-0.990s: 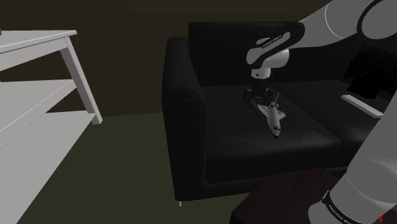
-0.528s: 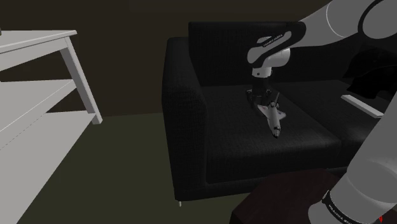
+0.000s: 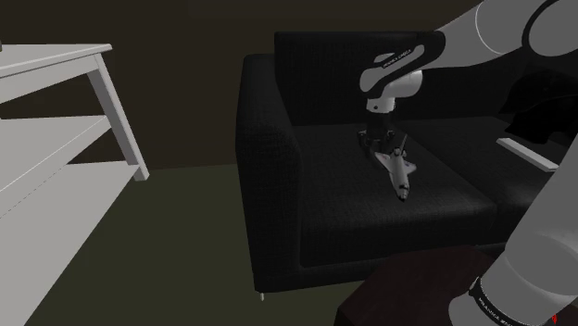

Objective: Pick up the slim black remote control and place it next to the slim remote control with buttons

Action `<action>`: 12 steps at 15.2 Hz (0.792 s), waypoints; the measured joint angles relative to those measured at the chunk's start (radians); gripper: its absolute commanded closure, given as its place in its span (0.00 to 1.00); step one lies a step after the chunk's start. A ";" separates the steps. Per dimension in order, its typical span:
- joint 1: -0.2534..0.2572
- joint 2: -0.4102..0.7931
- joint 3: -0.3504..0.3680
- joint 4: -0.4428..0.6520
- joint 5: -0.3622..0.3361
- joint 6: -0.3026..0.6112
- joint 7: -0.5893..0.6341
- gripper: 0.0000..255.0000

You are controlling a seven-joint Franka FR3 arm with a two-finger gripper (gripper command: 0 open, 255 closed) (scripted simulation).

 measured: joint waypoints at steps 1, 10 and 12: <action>0.001 -0.001 0.001 0.004 0.000 -0.009 0.001 1.00; 0.002 -0.054 0.000 0.060 -0.012 -0.119 0.012 1.00; 0.003 -0.060 0.000 0.076 -0.014 -0.141 0.015 1.00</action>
